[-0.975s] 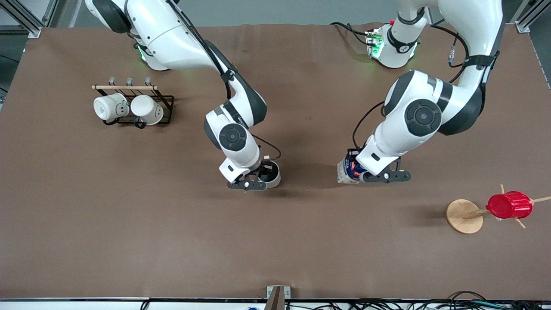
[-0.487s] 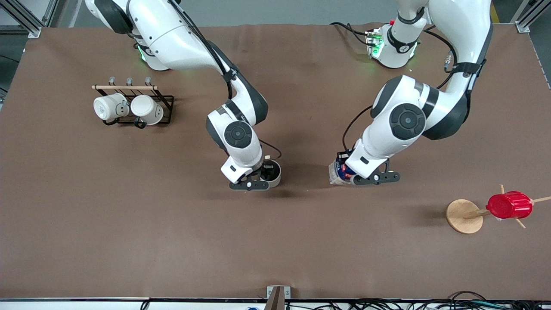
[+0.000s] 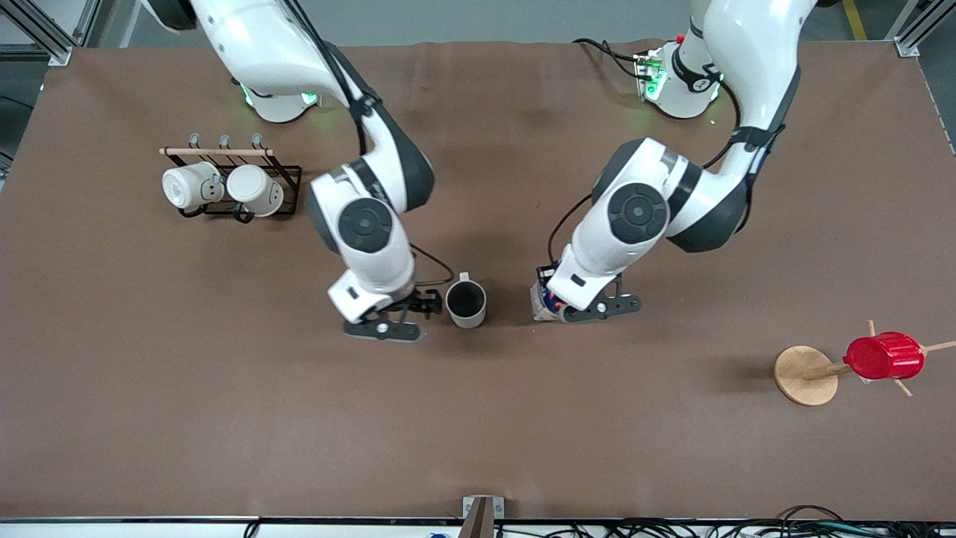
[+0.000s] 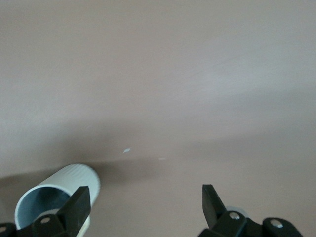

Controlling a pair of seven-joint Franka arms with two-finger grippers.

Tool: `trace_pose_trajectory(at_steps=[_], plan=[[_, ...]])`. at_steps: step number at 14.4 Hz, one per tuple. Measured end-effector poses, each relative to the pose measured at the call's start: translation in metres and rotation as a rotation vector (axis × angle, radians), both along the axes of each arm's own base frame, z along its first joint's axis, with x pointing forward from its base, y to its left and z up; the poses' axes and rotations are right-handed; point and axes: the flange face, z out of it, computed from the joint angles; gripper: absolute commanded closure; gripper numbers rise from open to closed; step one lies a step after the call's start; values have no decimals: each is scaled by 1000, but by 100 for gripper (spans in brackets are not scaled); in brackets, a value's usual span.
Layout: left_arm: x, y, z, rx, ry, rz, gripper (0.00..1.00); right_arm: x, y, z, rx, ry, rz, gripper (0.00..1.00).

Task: Place cup and milk on table
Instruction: 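Release the mug and withdraw the right gripper while the left gripper lowers carton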

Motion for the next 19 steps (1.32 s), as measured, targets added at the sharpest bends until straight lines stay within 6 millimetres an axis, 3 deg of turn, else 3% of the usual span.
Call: trace_pose_trajectory(at_steps=[4,7,11,15,16,18,19], plan=[[-6,-29,-10,-5,3,10,65,25,-108,98,26,-59,-141,0],[-9,-42,-19,1,-17,28,65,33,-181,143,41,-92,-175,0],[-13,-54,-28,4,-26,28,65,19,-263,188,6,-59,-201,0],[-14,-58,-29,6,-33,27,64,-15,-360,240,1,-9,-138,0],[-14,-58,-30,3,-35,27,61,-26,-382,251,5,0,-108,0],[-15,-60,-30,2,-37,25,41,-43,-416,266,15,17,-33,0],[-15,-61,-33,5,-36,23,25,-48,-429,268,22,24,2,0]])
